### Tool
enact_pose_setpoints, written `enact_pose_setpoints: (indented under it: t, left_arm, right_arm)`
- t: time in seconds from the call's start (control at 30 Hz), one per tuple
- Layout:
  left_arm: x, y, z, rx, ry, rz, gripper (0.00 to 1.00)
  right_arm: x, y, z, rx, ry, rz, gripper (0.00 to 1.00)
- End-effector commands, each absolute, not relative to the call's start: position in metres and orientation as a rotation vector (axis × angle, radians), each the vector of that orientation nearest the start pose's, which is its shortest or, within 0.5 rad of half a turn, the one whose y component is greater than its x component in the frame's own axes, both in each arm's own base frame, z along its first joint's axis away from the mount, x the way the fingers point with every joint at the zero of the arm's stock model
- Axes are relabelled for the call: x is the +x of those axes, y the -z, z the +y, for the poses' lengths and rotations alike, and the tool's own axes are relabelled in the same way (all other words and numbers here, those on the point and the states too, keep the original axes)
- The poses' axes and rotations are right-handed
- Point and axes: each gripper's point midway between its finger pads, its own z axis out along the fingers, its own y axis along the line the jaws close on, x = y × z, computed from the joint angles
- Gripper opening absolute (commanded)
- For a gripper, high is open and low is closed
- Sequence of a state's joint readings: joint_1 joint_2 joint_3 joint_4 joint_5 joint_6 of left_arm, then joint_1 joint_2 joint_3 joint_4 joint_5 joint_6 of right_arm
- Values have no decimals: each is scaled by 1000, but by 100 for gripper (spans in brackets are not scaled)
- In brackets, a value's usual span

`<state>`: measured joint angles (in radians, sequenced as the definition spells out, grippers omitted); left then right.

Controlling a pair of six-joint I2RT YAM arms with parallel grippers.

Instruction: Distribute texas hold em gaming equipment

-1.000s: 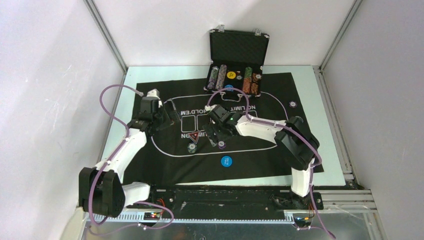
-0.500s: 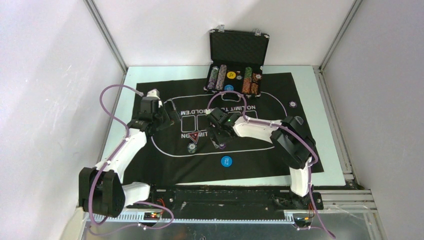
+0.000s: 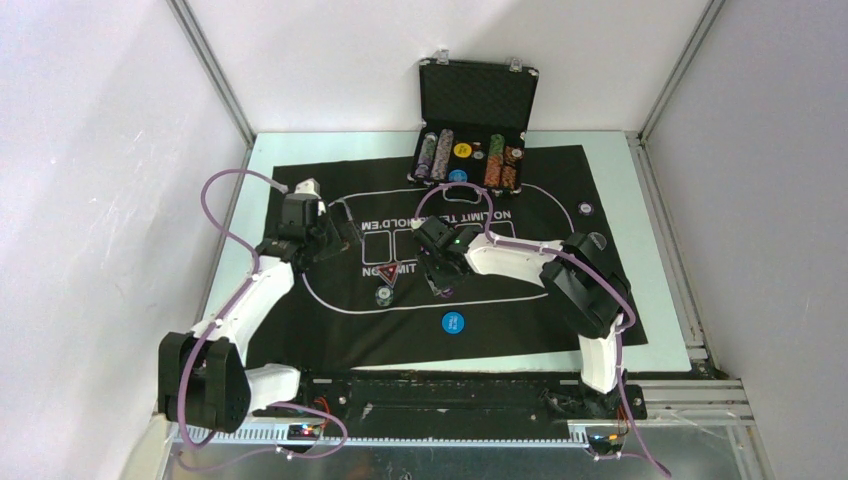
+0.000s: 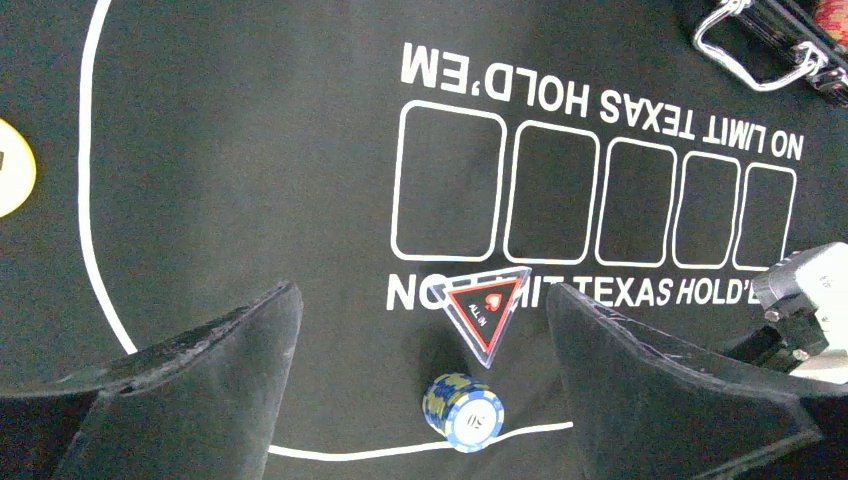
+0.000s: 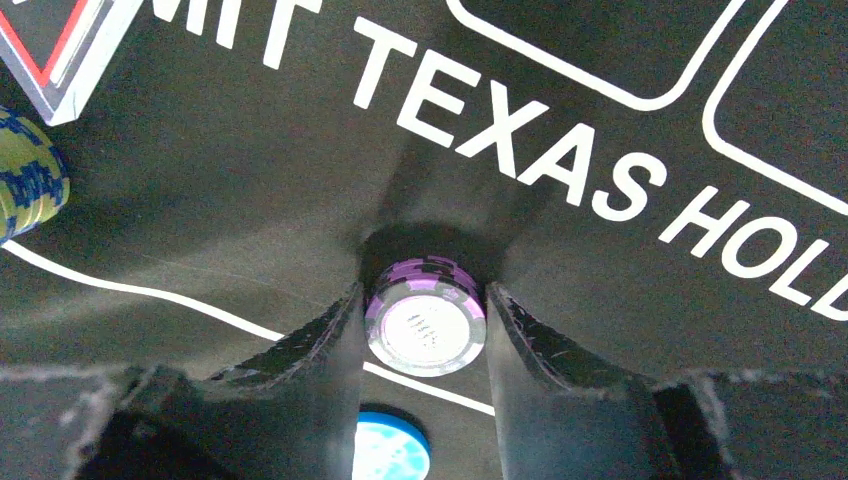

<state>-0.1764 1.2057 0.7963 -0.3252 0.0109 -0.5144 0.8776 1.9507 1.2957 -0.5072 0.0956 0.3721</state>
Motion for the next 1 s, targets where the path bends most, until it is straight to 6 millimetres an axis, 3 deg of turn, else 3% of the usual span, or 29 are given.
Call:
enact_pose_setpoints:
  t: [0.0,0.3,0.5,0.77,0.97]
  left_arm:
    - [329,-128,-82,-368,356,2288,100]
    - [328,-129,-82,-368,358,2283,100]
    - [328,-129,-82,-369,359,2284,100]
    - [329,-128,-82,-372,357,2289,100]
    - [329,-126,-82,-371,354,2296,100]
  right_arm:
    - [256,-8,323,-638,-269,2701,32]
    - [268,-34,328,-593,-311,2626,25]
    - [269,-43,326,-588,-309,2611,26]
    - [270,-42,325,-591,-304,2607,28]
    - [268,-29,322,-593,-281,2642,29]
